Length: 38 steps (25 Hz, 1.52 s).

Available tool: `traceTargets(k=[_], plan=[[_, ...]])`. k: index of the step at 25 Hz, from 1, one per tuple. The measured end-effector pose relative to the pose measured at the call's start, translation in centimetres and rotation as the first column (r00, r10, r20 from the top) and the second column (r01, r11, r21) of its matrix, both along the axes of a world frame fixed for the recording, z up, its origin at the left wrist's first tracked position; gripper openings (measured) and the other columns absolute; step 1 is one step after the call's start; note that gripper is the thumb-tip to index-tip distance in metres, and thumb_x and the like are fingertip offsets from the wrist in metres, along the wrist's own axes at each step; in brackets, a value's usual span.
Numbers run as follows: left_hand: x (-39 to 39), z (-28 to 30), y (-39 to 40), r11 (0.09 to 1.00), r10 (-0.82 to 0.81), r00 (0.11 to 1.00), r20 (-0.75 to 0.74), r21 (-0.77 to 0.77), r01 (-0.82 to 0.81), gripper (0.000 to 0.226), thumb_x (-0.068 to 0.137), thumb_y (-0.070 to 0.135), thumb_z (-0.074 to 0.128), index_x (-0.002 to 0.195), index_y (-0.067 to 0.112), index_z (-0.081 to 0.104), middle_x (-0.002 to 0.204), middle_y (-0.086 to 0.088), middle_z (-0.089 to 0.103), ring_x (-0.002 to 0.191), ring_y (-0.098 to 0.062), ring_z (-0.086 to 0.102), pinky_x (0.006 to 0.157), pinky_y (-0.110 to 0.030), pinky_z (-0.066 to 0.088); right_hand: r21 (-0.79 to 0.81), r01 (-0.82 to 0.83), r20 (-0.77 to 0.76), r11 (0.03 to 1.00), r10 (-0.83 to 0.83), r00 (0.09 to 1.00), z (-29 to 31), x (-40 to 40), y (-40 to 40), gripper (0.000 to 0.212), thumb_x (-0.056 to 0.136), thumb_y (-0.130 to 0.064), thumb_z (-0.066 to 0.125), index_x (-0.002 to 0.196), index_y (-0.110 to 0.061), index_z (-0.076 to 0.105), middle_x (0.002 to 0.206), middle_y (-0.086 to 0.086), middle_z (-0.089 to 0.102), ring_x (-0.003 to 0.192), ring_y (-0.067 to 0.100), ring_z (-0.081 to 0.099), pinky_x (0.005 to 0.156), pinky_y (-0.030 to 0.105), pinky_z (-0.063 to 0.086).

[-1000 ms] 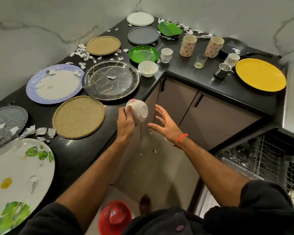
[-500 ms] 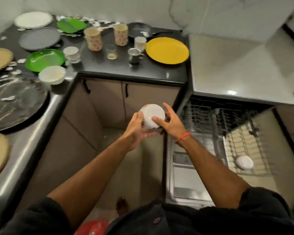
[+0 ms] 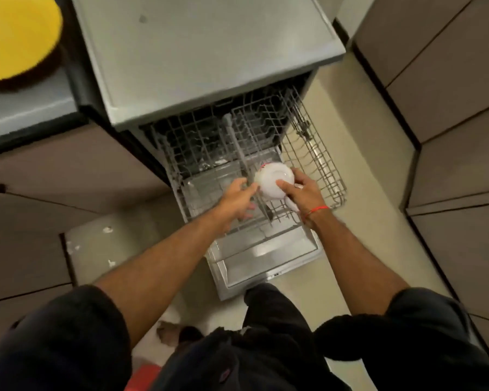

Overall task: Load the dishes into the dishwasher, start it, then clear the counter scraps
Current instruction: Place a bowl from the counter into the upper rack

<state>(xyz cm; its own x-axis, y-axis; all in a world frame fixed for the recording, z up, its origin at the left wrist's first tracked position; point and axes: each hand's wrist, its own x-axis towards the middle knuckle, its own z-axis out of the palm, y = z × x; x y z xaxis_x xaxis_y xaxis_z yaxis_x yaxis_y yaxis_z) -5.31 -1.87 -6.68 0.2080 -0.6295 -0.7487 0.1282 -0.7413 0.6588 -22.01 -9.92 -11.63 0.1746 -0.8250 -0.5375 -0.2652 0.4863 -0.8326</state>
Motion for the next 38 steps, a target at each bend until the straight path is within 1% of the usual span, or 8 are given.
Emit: traceTargets(k=[2, 6, 12, 17, 20, 23, 29, 38], plan=[[-1.7, -1.8, -3.3, 0.999, -0.024, 0.998, 0.058, 0.033, 0.022, 0.048, 0.103, 0.033, 0.055, 0.149, 0.026, 0.04, 0.127, -0.001, 0.06, 0.099, -0.023, 0.071, 0.077, -0.044, 0.063, 0.008, 0.074, -0.145, 0.997, -0.072, 0.987, -2.7, -2.7, -4.1, 0.059, 0.081, -0.009, 0.078, 0.134, -0.002, 0.055, 0.122, 0.012, 0.061, 0.106, 0.025, 0.059, 0.069, 0.015, 0.053], [-2.7, -5.2, -5.9, 0.998, 0.018, 0.996, 0.087, 0.065, -0.024, 0.037, 0.105, 0.028, 0.053, 0.141, 0.028, 0.047, 0.123, 0.003, 0.066, 0.096, -0.02, 0.072, 0.075, -0.036, 0.062, -0.015, 0.001, -0.42, 1.0, -0.007, 0.908, -8.4, -3.6, -10.3, 0.066, 0.076, -0.028, 0.083, 0.133, -0.009, 0.056, 0.128, 0.013, 0.062, 0.115, 0.029, 0.057, 0.093, 0.032, 0.046], [-2.8, -8.6, -5.7, 0.985, 0.085, 0.991, 0.106, 0.143, -0.099, 0.033, 0.106, 0.027, 0.051, 0.139, 0.027, 0.049, 0.112, 0.007, 0.069, 0.09, -0.017, 0.07, 0.074, -0.035, 0.059, 0.049, -0.238, -0.584, 0.97, 0.221, 0.781, -14.9, -0.8, -12.7, 0.061, 0.073, -0.035, 0.083, 0.124, -0.009, 0.063, 0.119, 0.015, 0.064, 0.115, 0.034, 0.057, 0.095, 0.037, 0.048], [-2.1, -9.2, -5.2, 0.987, 0.092, 0.99, 0.103, 0.124, -0.105, 0.031, 0.106, 0.028, 0.05, 0.138, 0.027, 0.051, 0.112, 0.009, 0.069, 0.093, -0.019, 0.072, 0.077, -0.037, 0.06, 0.053, -0.149, -0.528, 0.987, 0.154, 0.835, -15.8, -0.1, -12.6, 0.064, 0.083, -0.025, 0.078, 0.138, -0.008, 0.05, 0.138, 0.016, 0.041, 0.126, 0.033, 0.045, 0.11, 0.045, 0.039], [-1.1, -8.5, -4.4, 0.988, 0.11, 0.989, 0.096, 0.097, -0.119, 0.029, 0.107, 0.028, 0.049, 0.136, 0.028, 0.052, 0.113, 0.01, 0.069, 0.095, -0.019, 0.073, 0.081, -0.039, 0.061, 0.065, -0.146, -0.53, 0.987, 0.158, 0.833, -15.2, -0.3, -12.7, 0.068, 0.085, -0.024, 0.076, 0.144, -0.013, 0.044, 0.142, 0.015, 0.037, 0.131, 0.036, 0.042, 0.11, 0.052, 0.04], [0.5, -7.2, -2.6, 0.986, 0.147, 0.985, 0.095, 0.06, -0.153, 0.028, 0.106, 0.025, 0.05, 0.133, 0.027, 0.054, 0.114, 0.008, 0.069, 0.098, -0.021, 0.072, 0.081, -0.041, 0.061, -0.08, -0.165, -0.565, 0.983, 0.092, 0.82, -13.3, 0.3, -11.2, 0.051, 0.093, -0.019, 0.064, 0.141, -0.012, 0.047, 0.139, 0.017, 0.042, 0.13, 0.035, 0.04, 0.107, 0.045, 0.04], [7.0, -4.2, 4.8, 0.975, 0.221, 0.958, 0.181, -0.061, -0.213, 0.023, 0.106, 0.024, 0.049, 0.127, 0.027, 0.059, 0.115, 0.007, 0.069, 0.092, -0.018, 0.072, 0.076, -0.039, 0.06, -0.257, -0.32, -0.368, 0.912, 0.214, 0.905, -8.1, 7.4, -2.8, 0.025, 0.098, -0.013, 0.053, 0.12, -0.01, 0.064, 0.105, 0.008, 0.067, 0.089, 0.022, 0.061, 0.086, 0.037, 0.053], [24.4, 2.1, 28.9, 0.836, 0.543, 0.781, 0.309, -0.282, -0.47, 0.017, 0.104, 0.018, 0.055, 0.118, 0.025, 0.058, 0.112, -0.004, 0.068, 0.073, -0.016, 0.069, 0.053, -0.03, 0.049, -0.298, -0.541, -0.012, 0.786, 0.564, 0.826, 3.4, 31.2, 20.0, 0.024, 0.097, -0.007, 0.052, 0.093, -0.025, 0.068, 0.08, 0.002, 0.071, 0.063, 0.014, 0.062, 0.065, 0.032, 0.053]])
